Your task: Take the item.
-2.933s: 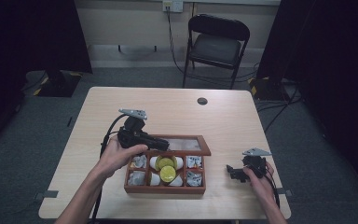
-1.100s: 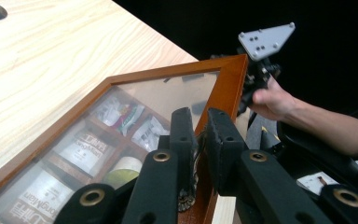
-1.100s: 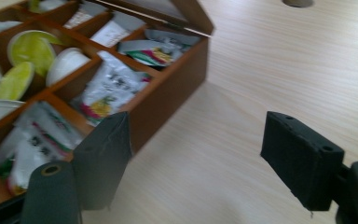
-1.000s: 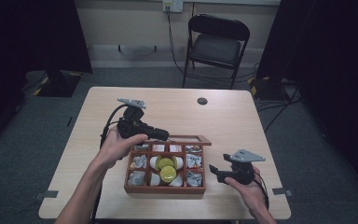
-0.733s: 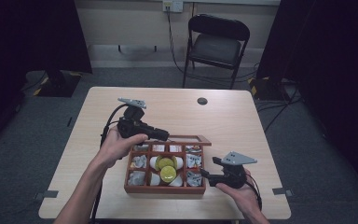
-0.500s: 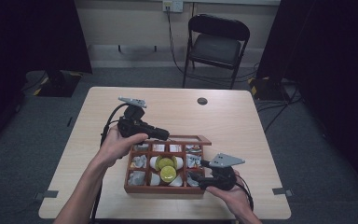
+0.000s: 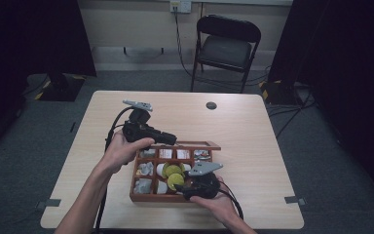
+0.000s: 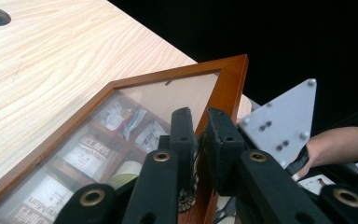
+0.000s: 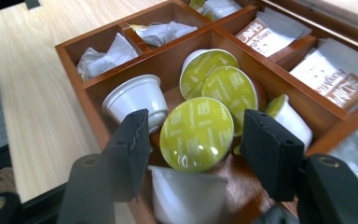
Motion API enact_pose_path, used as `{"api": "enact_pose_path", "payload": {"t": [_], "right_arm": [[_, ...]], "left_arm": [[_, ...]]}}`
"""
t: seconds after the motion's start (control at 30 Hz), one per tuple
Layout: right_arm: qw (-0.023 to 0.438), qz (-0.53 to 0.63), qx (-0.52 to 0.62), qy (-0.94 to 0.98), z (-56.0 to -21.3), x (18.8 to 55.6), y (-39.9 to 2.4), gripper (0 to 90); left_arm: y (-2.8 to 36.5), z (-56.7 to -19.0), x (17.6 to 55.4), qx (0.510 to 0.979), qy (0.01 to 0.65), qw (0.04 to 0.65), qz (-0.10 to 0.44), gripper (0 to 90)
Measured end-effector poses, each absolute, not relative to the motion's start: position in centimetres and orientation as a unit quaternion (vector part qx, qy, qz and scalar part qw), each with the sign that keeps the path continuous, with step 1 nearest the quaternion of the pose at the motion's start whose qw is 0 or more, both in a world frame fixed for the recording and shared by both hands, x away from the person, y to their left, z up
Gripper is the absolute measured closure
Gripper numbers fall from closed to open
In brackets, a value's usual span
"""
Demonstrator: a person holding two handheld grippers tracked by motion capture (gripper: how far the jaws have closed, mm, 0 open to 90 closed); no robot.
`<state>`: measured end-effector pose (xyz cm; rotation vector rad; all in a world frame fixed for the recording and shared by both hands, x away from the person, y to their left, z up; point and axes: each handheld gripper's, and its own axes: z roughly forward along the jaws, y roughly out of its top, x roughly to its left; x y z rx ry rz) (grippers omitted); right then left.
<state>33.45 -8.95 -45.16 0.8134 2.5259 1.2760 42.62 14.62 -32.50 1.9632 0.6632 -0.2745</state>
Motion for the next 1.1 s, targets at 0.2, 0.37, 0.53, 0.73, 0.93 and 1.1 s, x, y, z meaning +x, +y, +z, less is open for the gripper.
{"api": "enact_pose_path", "payload": {"t": [0.2, 0.37, 0.53, 0.73, 0.93, 1.1], "right_arm": [[0.102, 0.418, 0.273, 0.861, -45.7, 34.2, -7.6, 42.5], [0.107, 0.407, 0.276, 0.864, -45.9, 34.4, -7.3, 40.7], [0.115, 0.4, 0.274, 0.867, -46.0, 34.4, -7.3, 34.8], [0.116, 0.394, 0.267, 0.872, -45.9, 34.4, -7.1, 33.5], [0.136, 0.386, 0.257, 0.875, -45.9, 34.6, -6.3, 32.0], [0.131, 0.358, 0.243, 0.892, -46.4, 34.8, -5.6, 30.1]], "left_arm": [[14.6, -32.5, 42.6, 0.813, 0.272, 0.502, -0.113, 81.7], [14.6, -32.4, 42.6, 0.813, 0.273, 0.502, -0.11, 81.7], [14.6, -32.4, 42.6, 0.813, 0.273, 0.502, -0.111, 81.7], [14.6, -32.4, 42.6, 0.814, 0.273, 0.502, -0.111, 81.7], [14.6, -32.5, 42.6, 0.814, 0.272, 0.501, -0.111, 81.7], [14.6, -32.5, 42.6, 0.815, 0.271, 0.5, -0.109, 81.7]]}}
